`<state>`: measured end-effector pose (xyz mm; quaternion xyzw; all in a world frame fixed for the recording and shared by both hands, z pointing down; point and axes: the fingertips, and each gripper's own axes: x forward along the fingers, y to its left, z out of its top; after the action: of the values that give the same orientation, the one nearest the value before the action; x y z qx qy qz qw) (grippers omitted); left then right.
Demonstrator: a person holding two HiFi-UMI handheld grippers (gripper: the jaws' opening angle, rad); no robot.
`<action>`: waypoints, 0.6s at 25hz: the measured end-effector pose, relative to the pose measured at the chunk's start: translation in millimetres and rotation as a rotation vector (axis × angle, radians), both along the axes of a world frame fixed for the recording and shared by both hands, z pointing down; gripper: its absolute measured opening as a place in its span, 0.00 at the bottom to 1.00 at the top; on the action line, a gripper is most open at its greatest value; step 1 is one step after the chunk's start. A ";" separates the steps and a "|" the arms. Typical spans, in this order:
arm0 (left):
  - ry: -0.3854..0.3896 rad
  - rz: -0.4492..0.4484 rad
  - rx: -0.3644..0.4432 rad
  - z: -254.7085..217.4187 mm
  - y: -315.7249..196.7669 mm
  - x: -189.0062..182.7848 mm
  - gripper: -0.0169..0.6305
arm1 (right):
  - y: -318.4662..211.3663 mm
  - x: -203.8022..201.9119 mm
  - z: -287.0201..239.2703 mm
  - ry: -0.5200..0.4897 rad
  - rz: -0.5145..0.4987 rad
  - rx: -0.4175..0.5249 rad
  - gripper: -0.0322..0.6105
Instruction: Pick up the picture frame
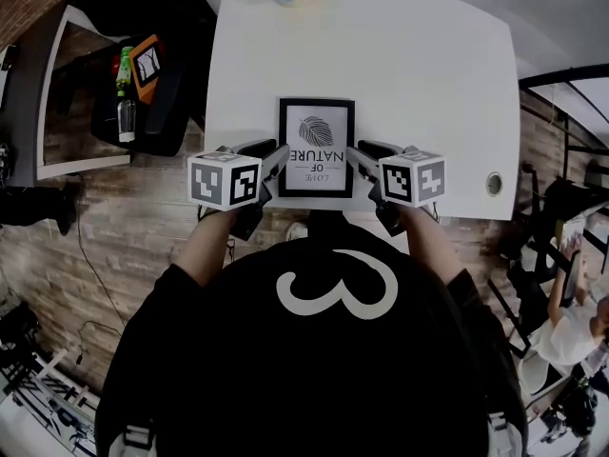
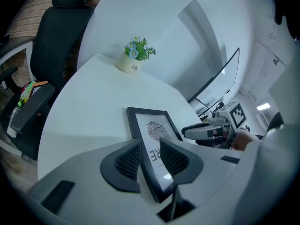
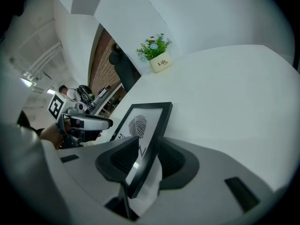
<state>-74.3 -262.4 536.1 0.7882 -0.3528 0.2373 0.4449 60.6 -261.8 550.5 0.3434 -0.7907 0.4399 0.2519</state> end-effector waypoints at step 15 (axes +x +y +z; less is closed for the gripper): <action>-0.044 0.012 -0.037 23.5 -0.2 2.4 0.21 | 1.5 -6.8 15.0 0.050 -0.032 -0.018 0.26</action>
<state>-71.9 -262.7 559.6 0.7766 -0.3532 0.2636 0.4502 53.8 -260.3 565.4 0.3394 -0.7854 0.4342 0.2817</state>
